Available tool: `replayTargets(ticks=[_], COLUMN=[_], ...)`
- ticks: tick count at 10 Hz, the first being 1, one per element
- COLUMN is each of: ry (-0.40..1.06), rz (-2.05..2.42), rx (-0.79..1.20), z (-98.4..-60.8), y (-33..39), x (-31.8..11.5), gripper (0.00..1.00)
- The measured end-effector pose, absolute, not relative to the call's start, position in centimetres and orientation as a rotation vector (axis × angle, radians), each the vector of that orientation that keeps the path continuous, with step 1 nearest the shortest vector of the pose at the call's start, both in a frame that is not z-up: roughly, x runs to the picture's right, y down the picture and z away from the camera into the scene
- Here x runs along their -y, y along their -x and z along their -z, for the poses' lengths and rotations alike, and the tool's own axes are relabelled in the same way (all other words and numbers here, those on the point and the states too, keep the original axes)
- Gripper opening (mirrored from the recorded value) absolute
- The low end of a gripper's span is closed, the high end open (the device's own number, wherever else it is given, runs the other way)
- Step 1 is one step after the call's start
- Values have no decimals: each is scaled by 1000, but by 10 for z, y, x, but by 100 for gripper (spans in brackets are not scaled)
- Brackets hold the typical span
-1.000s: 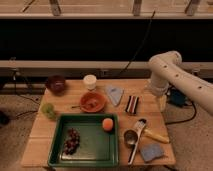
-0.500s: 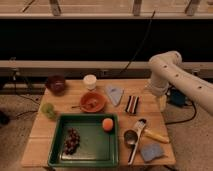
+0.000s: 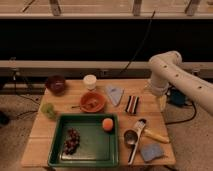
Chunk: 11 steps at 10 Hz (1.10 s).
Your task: Place grapes in purple bowl
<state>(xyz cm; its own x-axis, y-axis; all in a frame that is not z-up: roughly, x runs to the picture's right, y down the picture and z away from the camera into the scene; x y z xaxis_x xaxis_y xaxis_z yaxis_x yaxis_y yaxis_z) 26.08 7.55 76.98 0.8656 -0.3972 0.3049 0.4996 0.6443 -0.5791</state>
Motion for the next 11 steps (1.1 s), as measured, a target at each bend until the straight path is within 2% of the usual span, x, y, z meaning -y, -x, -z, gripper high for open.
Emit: replayTargets(ticks=[5, 11], ry=[691, 671], rz=[576, 742], rx=[212, 368], z=[-763, -756], y=[-229, -85], x=[-98, -138], gripper=[80, 80])
